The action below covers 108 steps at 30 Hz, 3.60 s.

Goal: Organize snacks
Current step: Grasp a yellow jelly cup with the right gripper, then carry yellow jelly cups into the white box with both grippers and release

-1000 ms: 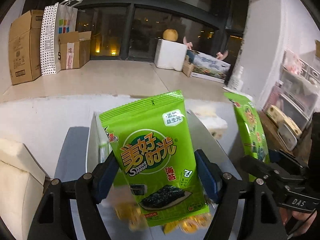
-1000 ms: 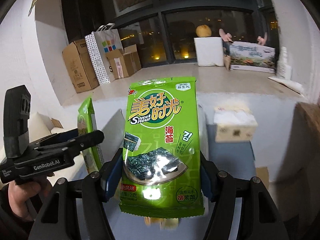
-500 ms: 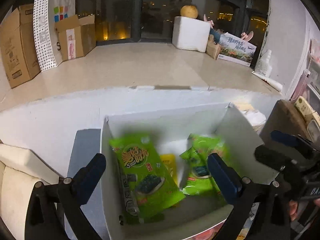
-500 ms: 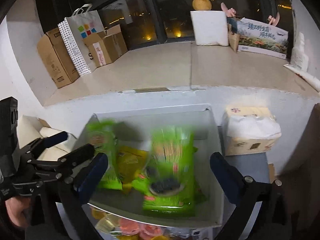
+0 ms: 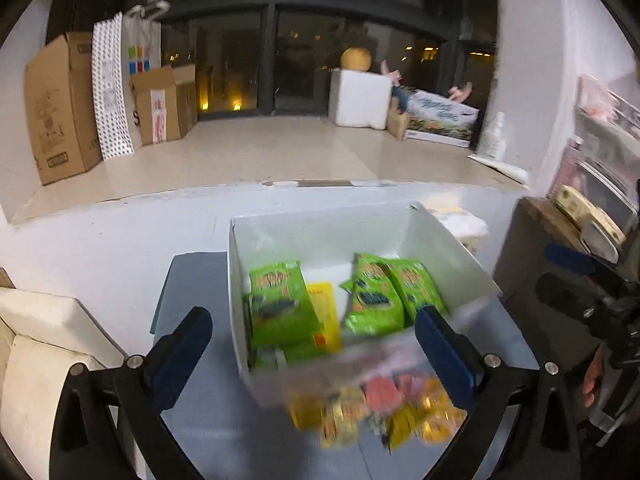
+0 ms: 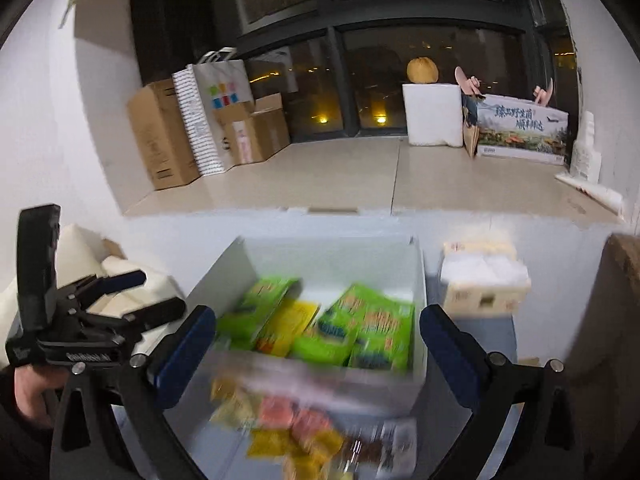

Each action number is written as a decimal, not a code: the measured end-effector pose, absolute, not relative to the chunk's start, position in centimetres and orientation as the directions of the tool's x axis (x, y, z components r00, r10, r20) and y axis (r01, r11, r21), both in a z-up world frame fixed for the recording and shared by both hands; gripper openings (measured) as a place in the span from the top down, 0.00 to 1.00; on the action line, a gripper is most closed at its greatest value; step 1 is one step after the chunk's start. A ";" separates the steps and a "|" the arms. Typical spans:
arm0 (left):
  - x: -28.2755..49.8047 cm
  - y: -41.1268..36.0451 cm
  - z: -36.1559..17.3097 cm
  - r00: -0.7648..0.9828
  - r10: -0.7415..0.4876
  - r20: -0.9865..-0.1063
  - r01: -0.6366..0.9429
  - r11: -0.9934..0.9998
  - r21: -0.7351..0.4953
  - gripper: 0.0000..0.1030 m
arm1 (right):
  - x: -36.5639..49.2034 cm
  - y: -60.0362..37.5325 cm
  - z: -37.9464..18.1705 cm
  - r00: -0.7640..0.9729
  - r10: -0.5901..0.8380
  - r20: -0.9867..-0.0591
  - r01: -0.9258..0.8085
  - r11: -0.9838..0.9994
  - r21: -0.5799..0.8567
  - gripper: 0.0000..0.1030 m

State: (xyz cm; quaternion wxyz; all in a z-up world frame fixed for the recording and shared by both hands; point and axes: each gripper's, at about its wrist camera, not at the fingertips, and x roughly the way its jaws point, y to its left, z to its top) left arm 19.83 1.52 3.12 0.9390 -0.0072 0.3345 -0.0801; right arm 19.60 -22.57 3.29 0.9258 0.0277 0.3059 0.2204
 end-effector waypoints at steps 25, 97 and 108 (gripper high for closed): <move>6.3 1.2 -7.1 0.697 -0.246 -0.674 0.135 0.968 -0.213 0.00 | 17.6 -25.5 -13.9 0.513 0.467 -0.720 -0.137 0.872 0.469 0.41; 28.5 1.6 0.6 0.742 -0.218 -0.634 0.129 0.975 -0.183 0.05 | 28.8 -20.6 1.1 0.632 0.394 -0.667 -0.295 0.919 0.263 0.22; 26.2 2.2 0.4 0.745 -0.208 -0.634 0.127 0.977 -0.171 0.00 | 26.4 -21.7 2.0 0.669 0.402 -0.625 -0.319 0.915 0.247 0.00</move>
